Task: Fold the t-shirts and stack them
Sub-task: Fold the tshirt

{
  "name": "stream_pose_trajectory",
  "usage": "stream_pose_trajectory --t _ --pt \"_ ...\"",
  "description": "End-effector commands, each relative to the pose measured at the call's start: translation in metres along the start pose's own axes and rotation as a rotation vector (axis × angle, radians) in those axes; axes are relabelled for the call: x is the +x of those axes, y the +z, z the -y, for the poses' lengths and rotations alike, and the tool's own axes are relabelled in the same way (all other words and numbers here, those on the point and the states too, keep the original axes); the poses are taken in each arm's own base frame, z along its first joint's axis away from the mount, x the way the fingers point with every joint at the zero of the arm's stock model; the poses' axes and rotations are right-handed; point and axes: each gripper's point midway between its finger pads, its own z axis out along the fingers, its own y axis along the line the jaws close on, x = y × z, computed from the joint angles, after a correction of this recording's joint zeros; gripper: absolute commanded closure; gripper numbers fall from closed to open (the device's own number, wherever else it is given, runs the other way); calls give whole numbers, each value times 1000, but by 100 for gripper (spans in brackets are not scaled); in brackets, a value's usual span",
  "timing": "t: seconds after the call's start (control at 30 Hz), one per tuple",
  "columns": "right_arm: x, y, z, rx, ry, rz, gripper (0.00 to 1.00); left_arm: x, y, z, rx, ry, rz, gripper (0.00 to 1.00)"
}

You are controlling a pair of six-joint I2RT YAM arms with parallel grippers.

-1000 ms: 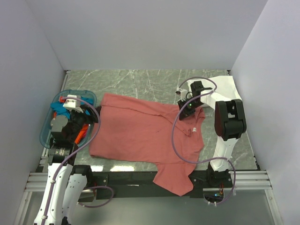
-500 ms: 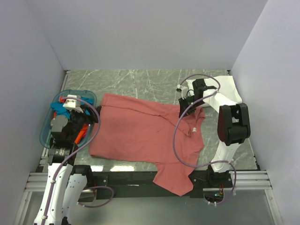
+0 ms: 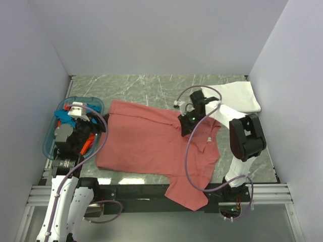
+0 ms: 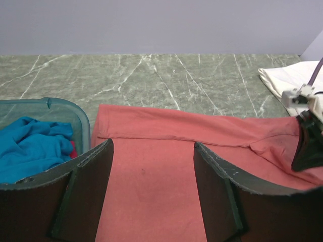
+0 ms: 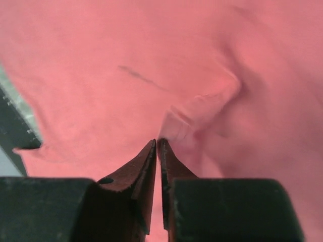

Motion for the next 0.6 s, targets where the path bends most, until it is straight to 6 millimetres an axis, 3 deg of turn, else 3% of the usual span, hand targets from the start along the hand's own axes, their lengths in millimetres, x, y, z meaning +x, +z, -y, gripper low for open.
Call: stream_pose_trajectory --t 0.0,0.13,0.2,0.33,0.47,0.57 --pt "-7 4 -51 -73 -122 -26 84 -6 0 2 13 21 25 30" --pt "-9 8 -81 -148 -200 -65 76 -5 0 2 11 22 22 30" --pt "-17 -1 -84 -154 -222 -26 76 -5 -1 1 8 22 23 30" --pt "-30 -31 -59 -71 -192 74 73 -6 -1 1 6 23 28 30" --pt "-24 -57 -27 32 -160 148 72 -6 -1 2 12 17 27 29" --pt "-19 -71 -21 80 -184 201 72 -4 0 1 3 -7 28 23"
